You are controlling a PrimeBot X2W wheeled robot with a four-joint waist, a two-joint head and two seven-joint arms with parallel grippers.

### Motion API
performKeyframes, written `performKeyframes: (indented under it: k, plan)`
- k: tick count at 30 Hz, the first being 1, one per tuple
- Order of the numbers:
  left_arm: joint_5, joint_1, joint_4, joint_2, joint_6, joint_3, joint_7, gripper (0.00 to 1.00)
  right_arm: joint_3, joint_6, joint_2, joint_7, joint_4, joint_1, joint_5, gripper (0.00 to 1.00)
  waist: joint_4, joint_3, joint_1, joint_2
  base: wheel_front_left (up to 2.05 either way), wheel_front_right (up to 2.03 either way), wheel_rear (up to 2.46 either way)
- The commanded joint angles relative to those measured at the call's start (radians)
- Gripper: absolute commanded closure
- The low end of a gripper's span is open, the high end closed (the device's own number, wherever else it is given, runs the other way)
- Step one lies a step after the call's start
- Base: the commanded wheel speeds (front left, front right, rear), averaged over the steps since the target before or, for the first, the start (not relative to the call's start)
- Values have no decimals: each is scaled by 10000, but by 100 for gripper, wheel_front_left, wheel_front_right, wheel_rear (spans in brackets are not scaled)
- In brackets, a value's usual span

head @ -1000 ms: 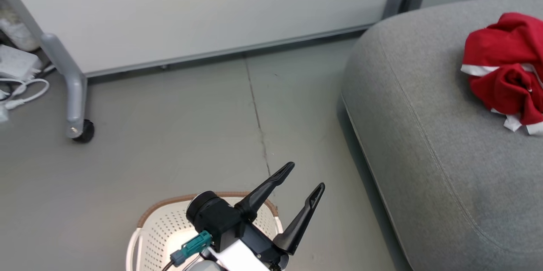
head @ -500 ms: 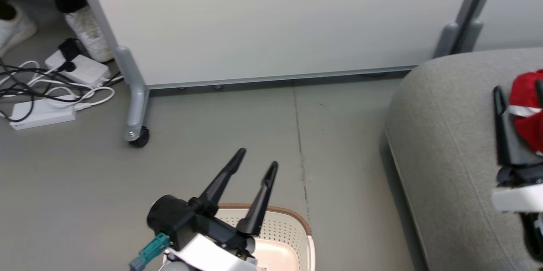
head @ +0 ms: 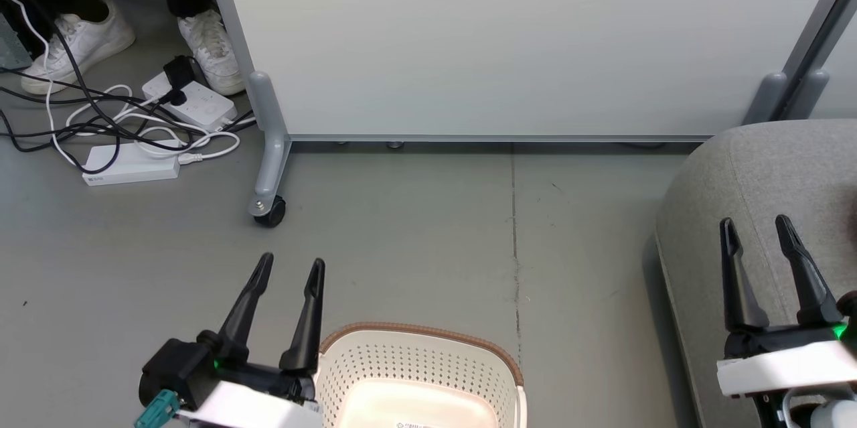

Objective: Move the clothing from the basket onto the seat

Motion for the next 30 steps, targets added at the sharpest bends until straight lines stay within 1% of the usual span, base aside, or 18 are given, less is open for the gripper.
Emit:
performKeyframes:
  k: [1, 2, 4, 10, 13, 15, 19, 26, 30]
  plan:
    - [18, 155, 146, 39, -12, 102, -4, 0, -128, 3, 178, -26, 98, 137, -195, 0, 37, -25, -1, -1, 0, 0, 0]
    - [35, 253, 331, 37, -12, 222, -3, 0, -261, 3, 335, -26, 233, 248, -331, 0, 40, -48, -1, -1, 0, 0, 0]
    - [80, 363, 556, 28, -12, 316, -3, 0, -226, 3, 448, -26, 451, 353, -456, 0, 38, -64, -1, -1, 0, 0, 0]
    - [370, 492, 1187, 33, 0, 355, -4, 0, 38, 3, 557, -26, 1243, 595, -903, 0, -23, -86, -1, -1, 0, 0, 0]
    - [465, 538, 1429, 33, 140, 388, -3, 0, 27, 3, 619, -26, 1495, 551, -879, 0, -80, -85, -1, -1, 0, 0, 0]
    - [526, 510, 1540, 33, 259, 395, -4, 0, 63, 3, 634, -26, 1549, 507, -921, 0, -120, -76, -1, -1, 0, 0, 0]
    - [461, 435, 1674, 34, 344, 401, -3, 0, 102, 3, 668, -26, 1660, 408, -932, 0, -183, -48, -1, -1, 0, 0, 0]
    - [447, 383, 1616, 32, 437, 480, -3, 0, 205, 3, 680, -26, 1530, 318, -1153, 0, -215, 6, -1, -1, 0, 0, 0]
    - [300, 375, 1689, 33, 403, 493, -3, 0, 173, 3, 698, -26, 1508, 272, -1139, 0, -199, 16, -1, -1, 0, 0, 0]
